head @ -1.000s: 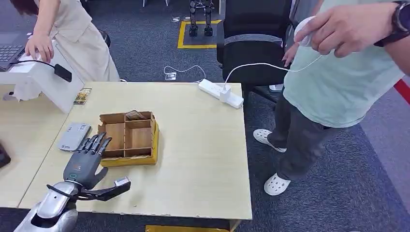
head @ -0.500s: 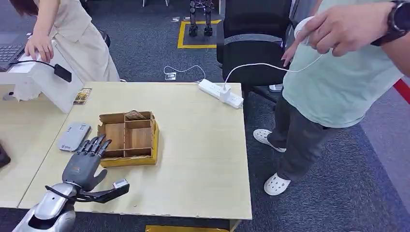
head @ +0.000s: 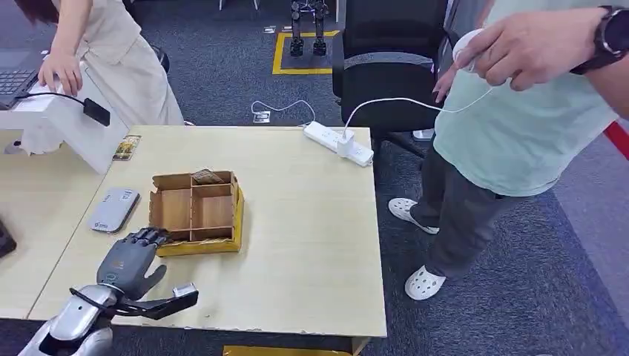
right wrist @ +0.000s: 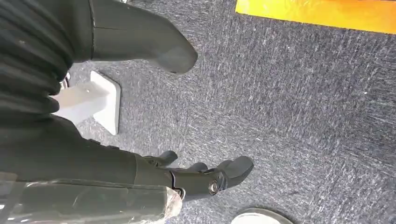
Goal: Pass the card to the sensor for recognition and then transmit it.
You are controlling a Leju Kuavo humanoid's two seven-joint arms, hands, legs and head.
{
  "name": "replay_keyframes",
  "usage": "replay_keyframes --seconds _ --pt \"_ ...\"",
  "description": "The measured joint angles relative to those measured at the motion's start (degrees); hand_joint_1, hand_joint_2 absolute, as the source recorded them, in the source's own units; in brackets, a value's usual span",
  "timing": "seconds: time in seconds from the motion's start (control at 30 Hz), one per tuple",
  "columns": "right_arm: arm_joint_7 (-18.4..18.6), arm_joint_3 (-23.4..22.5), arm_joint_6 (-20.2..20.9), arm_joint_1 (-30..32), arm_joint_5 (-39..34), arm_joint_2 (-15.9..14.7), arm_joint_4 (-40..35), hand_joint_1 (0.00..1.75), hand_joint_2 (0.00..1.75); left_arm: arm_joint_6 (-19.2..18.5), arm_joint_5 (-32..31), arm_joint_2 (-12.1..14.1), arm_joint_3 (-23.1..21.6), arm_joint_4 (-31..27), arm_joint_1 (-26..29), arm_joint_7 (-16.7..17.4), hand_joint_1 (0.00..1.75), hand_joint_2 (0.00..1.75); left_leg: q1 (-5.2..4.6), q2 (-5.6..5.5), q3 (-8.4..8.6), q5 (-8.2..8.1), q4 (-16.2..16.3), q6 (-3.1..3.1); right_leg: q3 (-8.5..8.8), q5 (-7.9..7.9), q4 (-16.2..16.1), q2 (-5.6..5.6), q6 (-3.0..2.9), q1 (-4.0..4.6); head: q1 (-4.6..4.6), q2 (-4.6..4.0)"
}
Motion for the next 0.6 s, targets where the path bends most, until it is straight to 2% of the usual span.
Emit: replay_keyframes --seconds 0.03,0.07,0.1,0.13,0.27,0.3,0.37,0.6 --pt "0.0 0.0 0.0 0.0 0.0 0.0 0.0 0.00 1.75 -0.1 0.3 0.1 0.0 -0.1 0.0 -0.1 1.59 1.75 0.00 0.00 0.01 0.00 0.0 0.00 0.00 0.00 0.0 0.00 0.00 0.00 -0.02 0.00" --pt "0.0 0.0 0.0 0.0 0.0 0.0 0.0 0.00 1.75 -0.2 0.5 0.2 0.0 -0.3 0.0 -0.1 1.55 1.75 0.00 0.00 0.01 0.00 0.0 0.00 0.00 0.00 0.0 0.01 0.00 0.00 -0.02 0.00" --pt "0.0 -0.1 0.0 0.0 -0.1 0.0 0.0 0.00 1.75 -0.3 0.6 0.2 0.0 -0.4 0.0 -0.1 1.61 1.75 0.00 0.00 0.01 0.00 0.0 0.00 0.00 0.00 0.0 0.01 0.00 0.00 0.00 0.00" --pt "0.0 -0.1 0.0 0.0 -0.1 0.0 0.0 0.00 1.75 -0.3 0.7 0.3 0.0 -0.4 0.0 -0.1 1.54 1.75 0.00 0.00 0.01 0.00 0.0 0.00 0.00 0.00 0.0 0.01 0.00 0.00 -0.02 0.00" --pt "0.0 -0.4 0.0 0.0 -0.1 0.0 0.0 0.00 1.75 -0.4 1.6 0.5 0.0 -0.5 0.1 -0.1 1.52 1.75 0.00 0.00 0.00 0.00 0.0 0.00 0.00 0.00 0.0 0.00 0.00 0.00 -0.02 0.00" --pt "0.0 -0.4 0.0 0.0 -0.1 0.0 0.0 0.00 1.75 -0.4 1.8 0.5 0.0 -0.5 0.1 -0.1 1.47 1.75 0.00 0.00 0.00 0.00 0.0 0.00 0.00 0.00 0.0 0.00 0.00 0.00 -0.02 0.00" --pt "0.0 -0.5 0.0 0.0 -0.1 0.0 0.0 0.00 1.75 -0.4 2.1 0.6 0.0 -0.5 0.2 -0.1 1.52 1.75 0.00 0.00 0.00 0.00 0.0 0.00 0.00 0.00 0.0 0.00 0.00 0.00 -0.02 0.00" --pt "0.0 -0.5 0.0 0.0 0.0 0.0 0.0 0.00 1.75 -0.2 2.6 0.6 0.0 -0.5 0.6 -0.1 1.54 1.75 0.00 0.00 0.00 0.00 0.0 0.00 0.01 0.00 0.0 0.00 0.00 0.00 0.00 0.00"
